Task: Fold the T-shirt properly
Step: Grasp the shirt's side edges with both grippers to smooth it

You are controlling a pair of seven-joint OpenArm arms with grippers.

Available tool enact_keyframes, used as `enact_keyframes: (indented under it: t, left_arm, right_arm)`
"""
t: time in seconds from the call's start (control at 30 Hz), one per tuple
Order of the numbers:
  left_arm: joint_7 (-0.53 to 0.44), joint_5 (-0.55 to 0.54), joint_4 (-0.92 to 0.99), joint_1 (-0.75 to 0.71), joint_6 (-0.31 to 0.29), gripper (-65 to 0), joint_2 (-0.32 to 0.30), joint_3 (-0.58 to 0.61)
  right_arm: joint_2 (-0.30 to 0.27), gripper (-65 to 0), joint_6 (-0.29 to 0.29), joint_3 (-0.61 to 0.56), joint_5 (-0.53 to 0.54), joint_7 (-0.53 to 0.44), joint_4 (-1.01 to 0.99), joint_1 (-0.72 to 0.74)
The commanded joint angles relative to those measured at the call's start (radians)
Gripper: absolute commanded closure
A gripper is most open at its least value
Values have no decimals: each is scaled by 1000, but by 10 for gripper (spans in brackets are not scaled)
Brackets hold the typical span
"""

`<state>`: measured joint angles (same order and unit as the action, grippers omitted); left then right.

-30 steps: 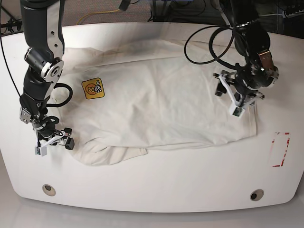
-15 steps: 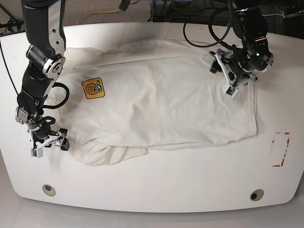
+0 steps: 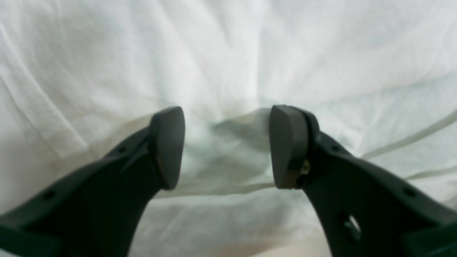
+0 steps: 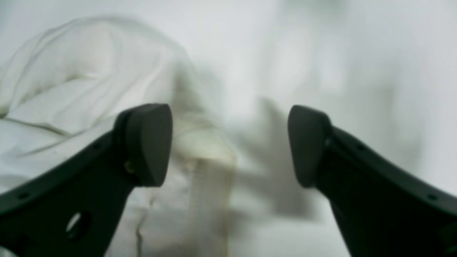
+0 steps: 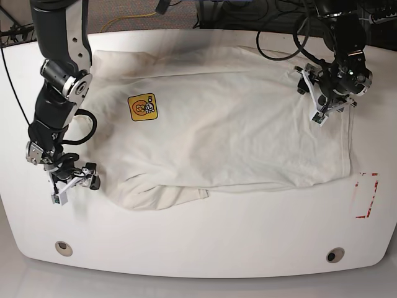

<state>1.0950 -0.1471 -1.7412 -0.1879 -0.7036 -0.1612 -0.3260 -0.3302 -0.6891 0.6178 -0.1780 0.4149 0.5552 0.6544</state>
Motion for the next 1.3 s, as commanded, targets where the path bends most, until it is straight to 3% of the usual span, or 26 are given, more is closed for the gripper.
enact_keyframes:
  t: [0.0,0.37,0.53,0.97,1.1,1.13,1.27]
  left_arm:
    - [-11,-6,-85,9,5,-351,-10,-20]
    - [40,-6,-168,55,5,-351,-7,-65]
    - [40,-6,-171,81,5,-351,-7,-117]
    - [37,5,-164,170,5,-356,-8,-270]
    - [35,5,-115,247,5,-358,-10,-293]
    - [35,5,-90,264,5,-358,-11,-293]
    - [35,4,-16,314,164,-404,-33,-295]
  right_arm:
    - [15,-482,-9,1,19,-12,76,5]
    - [59,-482,-9,1,19,-24,91,-25]
    - [70,-482,-9,1,16,-66,88,-32]
    - [136,-479,-9,-2,15,-63,88,-45]
    - [142,-374,-9,-2,15,-69,88,-38]
    - [151,-317,-9,-2,15,-69,88,-32]
    - [154,-135,-9,-2,13,-69,90,-25]
